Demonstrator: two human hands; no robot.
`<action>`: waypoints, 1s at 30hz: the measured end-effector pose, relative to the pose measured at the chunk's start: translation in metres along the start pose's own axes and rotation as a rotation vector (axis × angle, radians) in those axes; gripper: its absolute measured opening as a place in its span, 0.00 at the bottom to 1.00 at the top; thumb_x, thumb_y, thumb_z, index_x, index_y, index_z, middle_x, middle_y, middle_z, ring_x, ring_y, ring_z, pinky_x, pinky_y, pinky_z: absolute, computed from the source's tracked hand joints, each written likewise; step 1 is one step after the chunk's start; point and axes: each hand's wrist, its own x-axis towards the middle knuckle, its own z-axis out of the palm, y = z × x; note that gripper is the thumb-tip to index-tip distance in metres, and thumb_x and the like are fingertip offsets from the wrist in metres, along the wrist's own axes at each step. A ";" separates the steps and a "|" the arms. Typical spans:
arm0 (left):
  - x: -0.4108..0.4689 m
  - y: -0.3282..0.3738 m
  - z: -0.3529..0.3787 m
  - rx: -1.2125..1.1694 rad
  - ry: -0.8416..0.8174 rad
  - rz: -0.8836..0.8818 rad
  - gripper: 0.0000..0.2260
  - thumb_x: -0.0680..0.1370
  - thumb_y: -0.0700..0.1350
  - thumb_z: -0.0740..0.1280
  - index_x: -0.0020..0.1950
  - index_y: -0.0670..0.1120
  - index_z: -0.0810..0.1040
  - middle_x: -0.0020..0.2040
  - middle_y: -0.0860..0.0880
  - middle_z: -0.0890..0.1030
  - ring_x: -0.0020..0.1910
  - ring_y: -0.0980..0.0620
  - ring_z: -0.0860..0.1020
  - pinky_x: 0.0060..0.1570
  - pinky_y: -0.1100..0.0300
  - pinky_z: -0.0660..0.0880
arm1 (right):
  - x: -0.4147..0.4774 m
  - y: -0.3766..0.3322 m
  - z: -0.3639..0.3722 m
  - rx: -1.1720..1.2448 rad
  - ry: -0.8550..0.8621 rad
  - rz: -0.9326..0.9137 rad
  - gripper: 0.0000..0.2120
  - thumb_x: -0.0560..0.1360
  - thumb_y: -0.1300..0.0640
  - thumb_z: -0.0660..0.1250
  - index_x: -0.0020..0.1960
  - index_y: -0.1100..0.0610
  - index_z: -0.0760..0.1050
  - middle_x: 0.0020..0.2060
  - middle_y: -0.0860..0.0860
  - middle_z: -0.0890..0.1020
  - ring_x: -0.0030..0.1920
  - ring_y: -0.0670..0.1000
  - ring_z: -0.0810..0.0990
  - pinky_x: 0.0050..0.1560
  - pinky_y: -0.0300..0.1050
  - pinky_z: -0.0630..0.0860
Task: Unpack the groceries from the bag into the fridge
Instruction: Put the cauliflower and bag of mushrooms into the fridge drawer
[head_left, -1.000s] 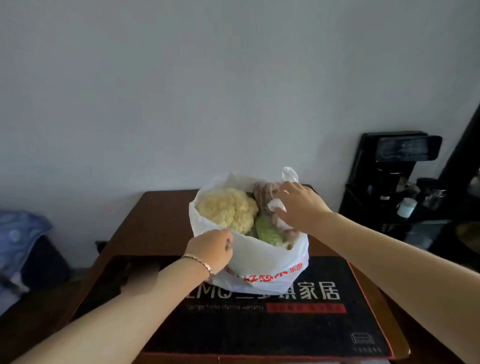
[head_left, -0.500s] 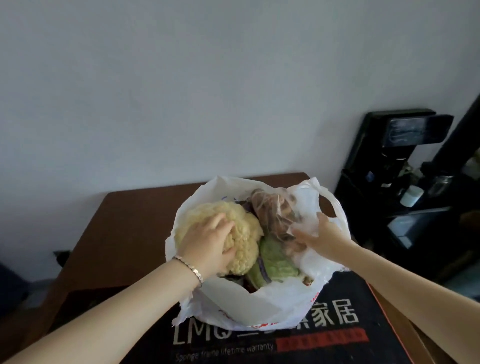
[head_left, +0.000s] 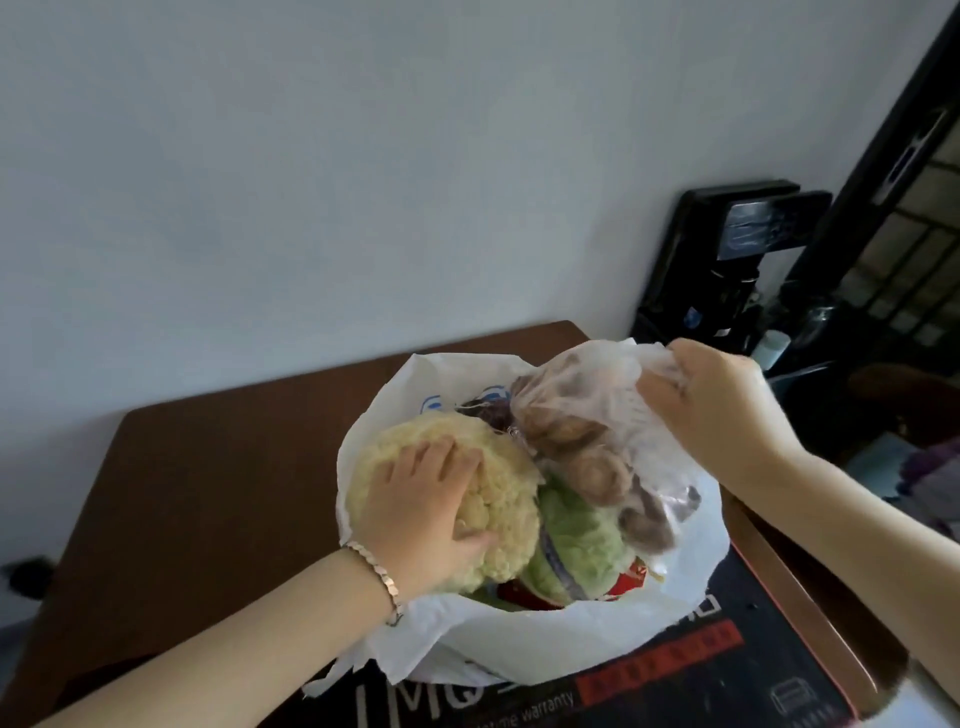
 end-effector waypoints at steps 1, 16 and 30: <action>0.001 0.000 -0.003 -0.011 -0.028 0.005 0.31 0.69 0.68 0.53 0.65 0.52 0.69 0.64 0.46 0.72 0.58 0.40 0.75 0.51 0.44 0.73 | -0.002 -0.007 -0.010 -0.071 0.033 -0.055 0.15 0.73 0.58 0.64 0.31 0.59 0.63 0.27 0.56 0.71 0.28 0.55 0.68 0.29 0.48 0.67; 0.062 -0.060 -0.025 -0.481 -0.536 -0.260 0.21 0.67 0.66 0.67 0.52 0.55 0.71 0.51 0.56 0.73 0.55 0.55 0.71 0.53 0.64 0.66 | -0.044 0.037 -0.001 -0.331 -0.039 0.038 0.17 0.74 0.54 0.62 0.31 0.53 0.58 0.26 0.51 0.69 0.27 0.49 0.67 0.26 0.42 0.59; 0.031 -0.072 -0.012 -0.927 -0.350 -0.260 0.58 0.32 0.71 0.72 0.59 0.50 0.67 0.49 0.56 0.77 0.45 0.58 0.78 0.39 0.64 0.73 | -0.048 0.037 0.014 -0.259 -0.055 0.065 0.18 0.75 0.58 0.62 0.30 0.53 0.58 0.25 0.49 0.64 0.25 0.47 0.61 0.25 0.40 0.56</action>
